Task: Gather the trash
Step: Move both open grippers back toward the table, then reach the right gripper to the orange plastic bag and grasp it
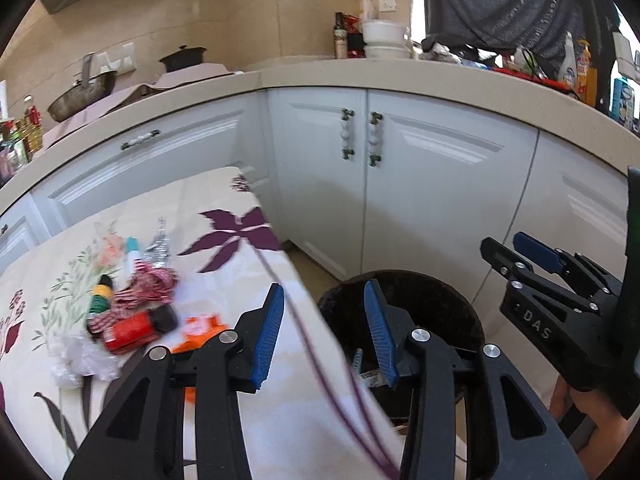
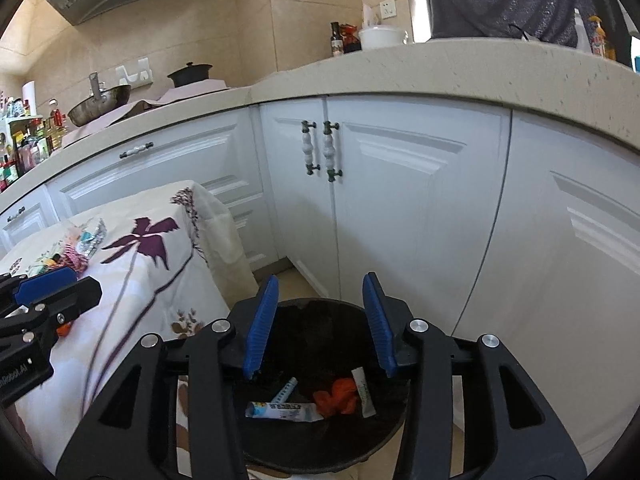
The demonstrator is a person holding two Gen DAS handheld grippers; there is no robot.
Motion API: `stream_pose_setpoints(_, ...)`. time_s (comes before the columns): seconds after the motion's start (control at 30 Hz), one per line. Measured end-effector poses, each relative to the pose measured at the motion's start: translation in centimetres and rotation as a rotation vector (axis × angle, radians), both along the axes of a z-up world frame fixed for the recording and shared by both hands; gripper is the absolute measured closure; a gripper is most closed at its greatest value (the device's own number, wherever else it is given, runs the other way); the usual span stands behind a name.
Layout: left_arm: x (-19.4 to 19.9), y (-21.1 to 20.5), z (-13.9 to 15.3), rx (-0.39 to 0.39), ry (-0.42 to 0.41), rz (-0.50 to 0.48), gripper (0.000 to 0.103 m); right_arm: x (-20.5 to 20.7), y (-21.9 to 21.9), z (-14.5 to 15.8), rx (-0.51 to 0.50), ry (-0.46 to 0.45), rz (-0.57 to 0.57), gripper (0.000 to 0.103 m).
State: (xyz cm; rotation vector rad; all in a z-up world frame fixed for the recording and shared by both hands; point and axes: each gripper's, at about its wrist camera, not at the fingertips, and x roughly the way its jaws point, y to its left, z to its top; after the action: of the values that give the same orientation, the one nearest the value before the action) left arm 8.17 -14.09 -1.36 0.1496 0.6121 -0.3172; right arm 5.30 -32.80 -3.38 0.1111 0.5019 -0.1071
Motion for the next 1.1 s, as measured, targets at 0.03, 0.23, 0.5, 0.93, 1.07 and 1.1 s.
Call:
stream_pose_setpoints(0.03, -0.1, 0.6, 0.1, -0.001, -0.004, 0.011, 0.061, -0.1, 0.3, 0.2, 0.0, -0.003, 0.006, 0.06)
stream_pose_setpoints(0.23, -0.6, 4.5, 0.6, -0.003, -0.012, 0.087, 0.058, -0.5, 3.7, 1.2, 0.006, -0.018, 0.07, 0.058)
stream_pose_setpoints(0.5, -1.2, 10.5, 0.6, -0.005, -0.014, 0.21, 0.057, -0.9, 8.9, 2.0, -0.001, -0.028, 0.17, 0.055)
stream_pose_setpoints(0.93, -2.3, 18.5, 0.0, -0.025, -0.005, 0.362, 0.053, -1.3, 16.9, 2.3, -0.029, -0.001, 0.33, 0.046)
stream_pose_setpoints(1.07, -2.4, 20.3, -0.3, -0.032, 0.002, 0.399, 0.052, -1.2, 18.7, 2.2, -0.046, 0.019, 0.36, 0.044)
stream_pose_setpoints(1.1, -2.4, 20.7, -0.3, -0.033, 0.003, 0.406, 0.052, -1.2, 19.0, 2.1, -0.048, 0.025, 0.364, 0.044)
